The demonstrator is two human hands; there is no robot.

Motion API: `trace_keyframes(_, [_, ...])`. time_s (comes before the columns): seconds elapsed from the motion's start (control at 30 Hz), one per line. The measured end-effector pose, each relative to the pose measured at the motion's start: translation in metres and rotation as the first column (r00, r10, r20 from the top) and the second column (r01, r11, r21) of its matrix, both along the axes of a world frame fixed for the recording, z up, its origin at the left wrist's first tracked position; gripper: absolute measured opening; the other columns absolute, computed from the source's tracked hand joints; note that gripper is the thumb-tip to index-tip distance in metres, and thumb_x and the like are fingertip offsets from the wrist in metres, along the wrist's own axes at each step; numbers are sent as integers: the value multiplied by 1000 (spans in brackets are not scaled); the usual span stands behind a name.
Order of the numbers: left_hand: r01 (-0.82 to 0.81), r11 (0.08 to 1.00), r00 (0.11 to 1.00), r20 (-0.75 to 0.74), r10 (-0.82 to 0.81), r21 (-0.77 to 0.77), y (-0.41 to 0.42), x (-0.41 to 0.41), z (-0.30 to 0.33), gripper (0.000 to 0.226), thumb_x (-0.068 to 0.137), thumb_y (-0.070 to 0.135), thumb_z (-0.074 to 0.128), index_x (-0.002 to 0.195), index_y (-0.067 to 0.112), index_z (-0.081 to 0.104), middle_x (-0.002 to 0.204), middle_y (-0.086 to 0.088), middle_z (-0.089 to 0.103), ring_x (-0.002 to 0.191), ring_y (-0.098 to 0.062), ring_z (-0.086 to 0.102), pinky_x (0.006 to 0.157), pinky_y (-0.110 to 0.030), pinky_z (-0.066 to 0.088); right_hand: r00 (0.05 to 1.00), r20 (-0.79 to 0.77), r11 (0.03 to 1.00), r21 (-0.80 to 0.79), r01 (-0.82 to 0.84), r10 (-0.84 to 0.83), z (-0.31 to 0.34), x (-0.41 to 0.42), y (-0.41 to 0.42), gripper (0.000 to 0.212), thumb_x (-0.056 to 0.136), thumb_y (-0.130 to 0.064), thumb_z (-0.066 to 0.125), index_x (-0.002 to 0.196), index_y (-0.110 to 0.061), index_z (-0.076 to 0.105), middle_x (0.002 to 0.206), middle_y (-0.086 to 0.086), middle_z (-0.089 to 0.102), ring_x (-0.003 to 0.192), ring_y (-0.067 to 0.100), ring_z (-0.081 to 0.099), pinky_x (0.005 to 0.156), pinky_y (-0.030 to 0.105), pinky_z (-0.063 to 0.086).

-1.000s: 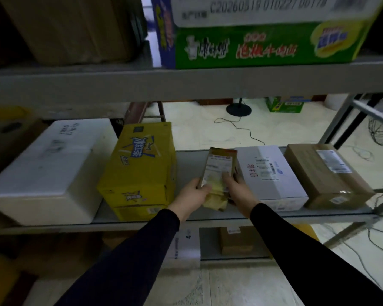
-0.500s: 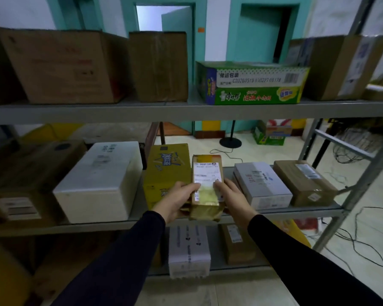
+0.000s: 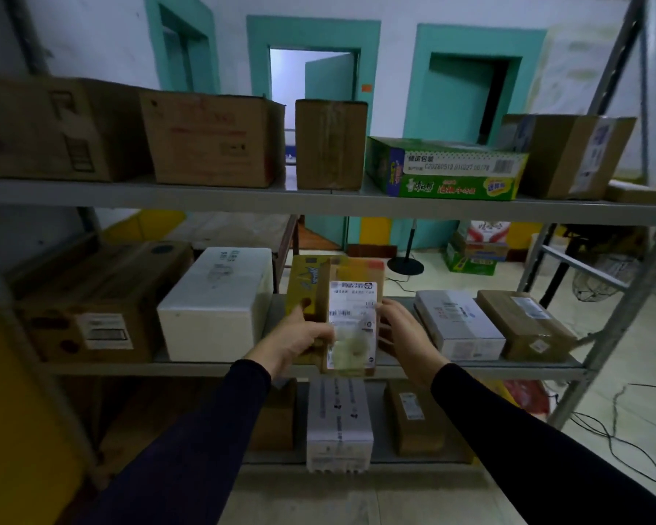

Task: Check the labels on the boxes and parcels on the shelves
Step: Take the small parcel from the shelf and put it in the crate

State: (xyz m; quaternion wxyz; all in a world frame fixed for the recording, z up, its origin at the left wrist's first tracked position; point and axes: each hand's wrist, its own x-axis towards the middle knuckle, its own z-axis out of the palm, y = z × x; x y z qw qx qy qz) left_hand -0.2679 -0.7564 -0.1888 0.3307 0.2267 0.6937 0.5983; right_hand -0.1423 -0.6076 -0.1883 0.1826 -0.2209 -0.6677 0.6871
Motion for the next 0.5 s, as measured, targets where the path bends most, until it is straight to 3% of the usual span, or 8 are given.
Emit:
trace_keyframes(0.07, [19, 1000, 998, -65, -19, 4, 0, 6, 4, 85, 77, -9, 68, 148, 22, 33, 113, -6, 69, 104, -25, 67, 91, -44, 57, 1000, 3, 1000, -13, -13, 13, 6, 7, 2, 49, 100, -59, 40, 126, -24, 61, 121, 2, 70, 111, 17, 67, 90, 32, 51])
trace_keyframes(0.17, [55, 998, 983, -175, -58, -22, 6, 22, 16, 96, 79, -13, 67, 154, 26, 22, 124, -3, 61, 105, -14, 61, 78, -26, 56, 999, -33, 997, -58, -45, 44, 15, 21, 14, 61, 96, -71, 29, 128, -29, 60, 124, 2, 67, 115, 21, 64, 99, 39, 49])
trace_keyframes(0.33, [7, 994, 911, -410, -52, -111, 33, 47, 23, 110, 72, -6, 80, 153, 29, 14, 143, -7, 46, 134, -24, 46, 87, -18, 47, 997, -53, 999, -10, -53, 52, 31, 42, 31, 32, 100, -57, 41, 111, -34, 60, 116, 1, 67, 111, 24, 62, 102, 43, 49])
trace_keyframes(0.4, [-8, 991, 890, -452, -55, -136, 41, 55, 24, 115, 69, -5, 82, 155, 27, 12, 148, -6, 40, 139, -25, 40, 98, -22, 43, 997, -64, 998, -31, -54, 52, 29, 48, 39, 28, 101, -51, 45, 113, -31, 60, 117, 5, 68, 111, 25, 63, 98, 41, 51])
trace_keyframes(0.5, [-7, 986, 893, -446, -68, -164, 48, 67, 31, 124, 69, 4, 85, 157, 36, 3, 156, -2, 32, 141, -28, 37, 109, -42, 43, 994, -105, 998, -59, -24, 17, 26, 56, 47, 26, 105, -38, 42, 115, -23, 60, 116, 8, 69, 109, 25, 64, 96, 40, 52])
